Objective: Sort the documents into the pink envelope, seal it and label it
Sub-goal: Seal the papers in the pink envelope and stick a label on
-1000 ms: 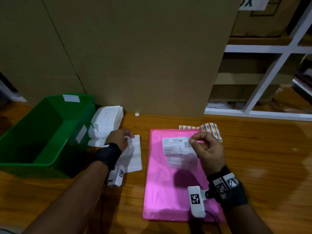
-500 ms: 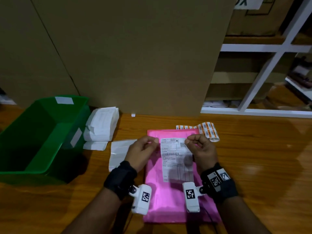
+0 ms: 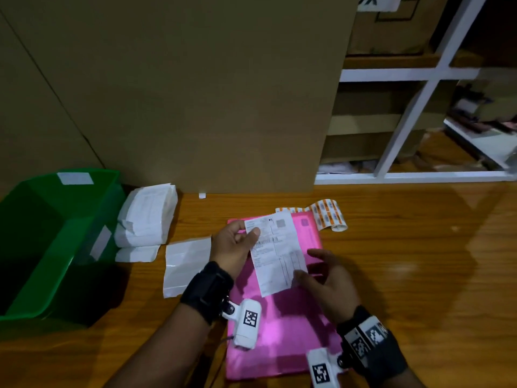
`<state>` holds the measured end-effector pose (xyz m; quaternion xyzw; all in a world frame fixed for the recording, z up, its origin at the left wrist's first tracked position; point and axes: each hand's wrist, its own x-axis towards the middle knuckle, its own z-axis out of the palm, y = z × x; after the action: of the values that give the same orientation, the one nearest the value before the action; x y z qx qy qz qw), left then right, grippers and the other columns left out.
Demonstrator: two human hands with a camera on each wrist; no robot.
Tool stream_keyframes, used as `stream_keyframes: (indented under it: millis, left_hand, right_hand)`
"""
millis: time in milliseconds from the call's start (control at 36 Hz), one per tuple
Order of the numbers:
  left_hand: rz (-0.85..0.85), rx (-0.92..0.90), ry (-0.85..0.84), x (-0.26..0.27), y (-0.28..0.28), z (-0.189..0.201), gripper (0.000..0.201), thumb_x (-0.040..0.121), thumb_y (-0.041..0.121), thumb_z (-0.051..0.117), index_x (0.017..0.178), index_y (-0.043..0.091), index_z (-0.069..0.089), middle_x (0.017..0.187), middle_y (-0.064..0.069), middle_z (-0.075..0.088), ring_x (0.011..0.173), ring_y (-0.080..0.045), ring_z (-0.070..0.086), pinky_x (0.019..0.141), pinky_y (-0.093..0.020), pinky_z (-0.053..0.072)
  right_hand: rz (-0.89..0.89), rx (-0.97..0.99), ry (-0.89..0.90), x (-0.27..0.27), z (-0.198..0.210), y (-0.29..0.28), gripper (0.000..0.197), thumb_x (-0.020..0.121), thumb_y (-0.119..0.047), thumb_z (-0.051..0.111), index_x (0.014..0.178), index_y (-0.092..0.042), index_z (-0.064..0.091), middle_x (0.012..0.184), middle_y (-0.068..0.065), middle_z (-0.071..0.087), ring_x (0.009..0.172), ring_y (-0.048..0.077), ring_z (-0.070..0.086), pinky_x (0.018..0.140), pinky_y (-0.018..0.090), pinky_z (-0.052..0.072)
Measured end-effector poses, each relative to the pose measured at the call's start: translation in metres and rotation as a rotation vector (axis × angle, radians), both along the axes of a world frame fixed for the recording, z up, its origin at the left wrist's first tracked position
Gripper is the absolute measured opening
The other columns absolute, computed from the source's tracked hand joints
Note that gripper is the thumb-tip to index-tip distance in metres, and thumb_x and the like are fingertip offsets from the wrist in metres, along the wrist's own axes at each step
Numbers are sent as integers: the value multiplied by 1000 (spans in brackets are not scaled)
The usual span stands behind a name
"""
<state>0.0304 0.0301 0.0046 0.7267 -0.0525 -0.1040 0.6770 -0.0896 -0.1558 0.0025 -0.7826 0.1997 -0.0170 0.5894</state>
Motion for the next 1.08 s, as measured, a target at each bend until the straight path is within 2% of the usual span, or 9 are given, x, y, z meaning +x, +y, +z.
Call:
stream_keyframes:
  millis: [139,306,444,500,555,667,750,972,1083]
  left_hand:
    - [-7,299,-155,19,-20,0,17,95,34,67,103,20,68,70,0,68,69,-18,65,76,-34,57]
    - [-43,661,-318,44,-47,1,19,96,35,64,106,20,69,87,-1,74,84,-20,68,79,-33,57]
    - [-67,837,-343,59,-61,0,15,94,35,65,87,22,67,81,5,69,79,-16,65,76,-35,60]
    - [-75,862,-342,65,-66,-2,21,93,32,67,76,19,63,73,3,66,73,-16,63,72,-33,59]
    - [-85,883,-328,68,-70,-2,26,92,29,68,71,18,58,69,2,62,67,-14,59,66,-28,55]
    - [-116,885,-256,74,-74,-6,29,92,26,71,67,16,58,67,1,62,66,-14,59,63,-27,53]
    - [-130,879,-229,78,-75,-8,38,92,26,71,60,21,50,62,4,54,60,-10,51,55,-21,37]
    - [-152,821,-166,81,-74,-10,27,90,28,74,69,14,62,71,-1,66,72,-16,64,58,-22,42]
    - [-152,795,-169,80,-73,-13,39,89,24,75,60,20,49,57,6,48,56,-9,48,52,-21,34]
  right_hand:
    - [-141,71,-20,1,-8,-3,34,85,-6,74,108,-23,56,77,-3,77,75,11,73,79,38,58]
    - [-266,45,-50,23,-25,-11,36,82,-10,76,90,-40,57,86,5,75,82,28,72,76,46,59]
    - [-307,-80,-88,34,-28,-17,31,83,-4,74,82,-29,55,77,1,67,74,23,65,70,36,53]
    - [-284,-138,-68,37,-26,-19,28,86,-5,72,82,-26,54,76,-6,63,72,12,62,65,14,45]
    - [-247,-203,-15,40,-21,-22,19,90,-10,69,88,-21,54,75,-13,58,69,0,55,56,6,39]
    - [-218,-306,82,45,-18,-25,9,95,-26,63,100,-20,58,79,-11,58,73,9,59,53,11,32]
    - [-188,-339,144,47,-16,-25,14,94,-20,65,106,-17,61,90,-5,64,80,9,58,55,9,33]
    - [-172,-361,192,48,-15,-26,14,93,-17,66,107,-15,65,103,2,71,92,15,65,67,17,44]
    - [-178,-360,195,47,-16,-26,12,92,-18,67,104,-16,66,101,3,71,92,18,67,71,21,45]
